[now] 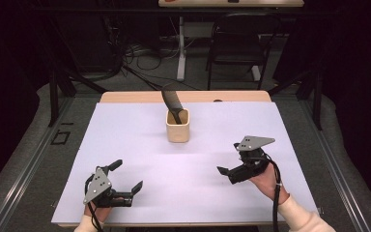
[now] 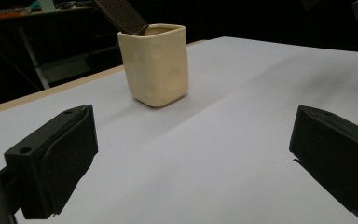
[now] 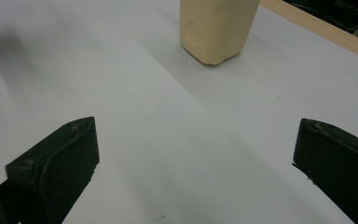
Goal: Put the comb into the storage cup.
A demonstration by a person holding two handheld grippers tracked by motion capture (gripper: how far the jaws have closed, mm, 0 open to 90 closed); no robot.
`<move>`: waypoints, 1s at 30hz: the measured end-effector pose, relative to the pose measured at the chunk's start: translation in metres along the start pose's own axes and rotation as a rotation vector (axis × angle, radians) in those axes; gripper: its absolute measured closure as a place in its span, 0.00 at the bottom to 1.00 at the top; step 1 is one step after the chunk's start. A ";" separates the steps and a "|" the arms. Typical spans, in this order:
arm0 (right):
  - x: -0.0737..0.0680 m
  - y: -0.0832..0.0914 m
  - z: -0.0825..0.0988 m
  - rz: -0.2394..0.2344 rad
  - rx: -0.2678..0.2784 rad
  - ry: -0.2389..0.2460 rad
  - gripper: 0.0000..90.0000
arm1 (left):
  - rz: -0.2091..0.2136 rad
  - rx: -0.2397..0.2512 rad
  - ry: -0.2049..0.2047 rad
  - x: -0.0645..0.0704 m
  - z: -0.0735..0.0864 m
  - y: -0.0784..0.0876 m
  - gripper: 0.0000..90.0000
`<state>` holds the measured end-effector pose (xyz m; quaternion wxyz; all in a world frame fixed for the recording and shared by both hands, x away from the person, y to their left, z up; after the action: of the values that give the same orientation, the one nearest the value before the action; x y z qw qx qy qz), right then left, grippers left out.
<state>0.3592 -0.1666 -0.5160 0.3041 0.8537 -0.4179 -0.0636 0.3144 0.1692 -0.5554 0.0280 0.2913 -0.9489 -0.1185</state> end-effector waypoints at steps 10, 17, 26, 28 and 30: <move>0.003 0.009 0.017 0.039 0.014 -0.005 0.00 | 0.004 -0.003 -0.003 0.000 0.000 0.000 0.01; 0.003 0.014 0.023 0.049 0.030 -0.005 0.00 | 0.003 -0.004 -0.004 0.000 0.000 0.000 0.01; 0.003 0.019 0.039 0.065 0.046 -0.022 0.00 | 0.005 -0.004 -0.002 0.000 0.000 0.000 0.01; 0.003 0.020 0.042 0.071 0.050 -0.026 0.00 | 0.004 -0.005 -0.003 0.000 0.000 0.000 0.01; 0.003 0.022 0.045 0.073 0.051 -0.026 0.00 | 0.005 -0.005 -0.002 0.001 0.000 -0.001 0.01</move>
<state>0.3302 -0.1998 -0.5389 0.2791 0.8445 -0.4541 -0.0530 0.3141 0.1685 -0.5560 0.0279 0.2889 -0.9493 -0.1211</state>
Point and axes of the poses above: each handheld gripper's, and its own axes: y roughly backward along the jaws, z roughly out of its underside, x roughly to its right, the point moved 8 cm from there along -y, roughly forward along the jaws, and after that the axes turned 12 degrees about z, right-handed, at the moved point
